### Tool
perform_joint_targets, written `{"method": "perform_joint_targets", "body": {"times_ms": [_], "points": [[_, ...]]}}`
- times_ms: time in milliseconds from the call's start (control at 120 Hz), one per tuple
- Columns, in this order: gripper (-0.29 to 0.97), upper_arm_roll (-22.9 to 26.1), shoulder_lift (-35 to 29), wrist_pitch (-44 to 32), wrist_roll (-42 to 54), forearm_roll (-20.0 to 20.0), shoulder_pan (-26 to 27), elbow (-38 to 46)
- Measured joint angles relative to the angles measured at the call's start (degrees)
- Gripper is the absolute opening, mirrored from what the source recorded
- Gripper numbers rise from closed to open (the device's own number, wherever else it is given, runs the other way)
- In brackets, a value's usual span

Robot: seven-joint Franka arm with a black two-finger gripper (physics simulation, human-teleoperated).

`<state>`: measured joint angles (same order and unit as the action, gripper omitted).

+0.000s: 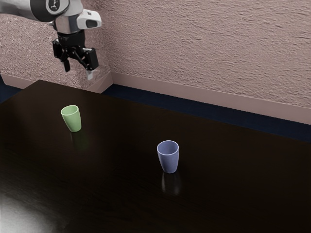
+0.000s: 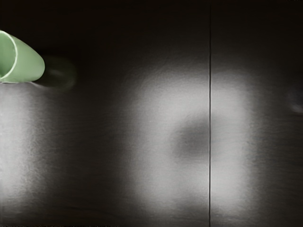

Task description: Place the left cup onto the right cup

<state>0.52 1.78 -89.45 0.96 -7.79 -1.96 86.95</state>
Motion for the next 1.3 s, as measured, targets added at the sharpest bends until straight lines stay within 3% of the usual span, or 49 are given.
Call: {"method": "perform_joint_targets", "body": {"times_ms": [233,467,1300], "points": [[0.68,-0.1,0.1,-0.3,0.1,-0.3,-1.3,0.1],[0.68,-0.5,1.6,-2.0,0.5,-2.4,0.8,0.1],[0.68,-10.0,3.2,-12.4,7.9,-3.4,0.4,8.5]]}}
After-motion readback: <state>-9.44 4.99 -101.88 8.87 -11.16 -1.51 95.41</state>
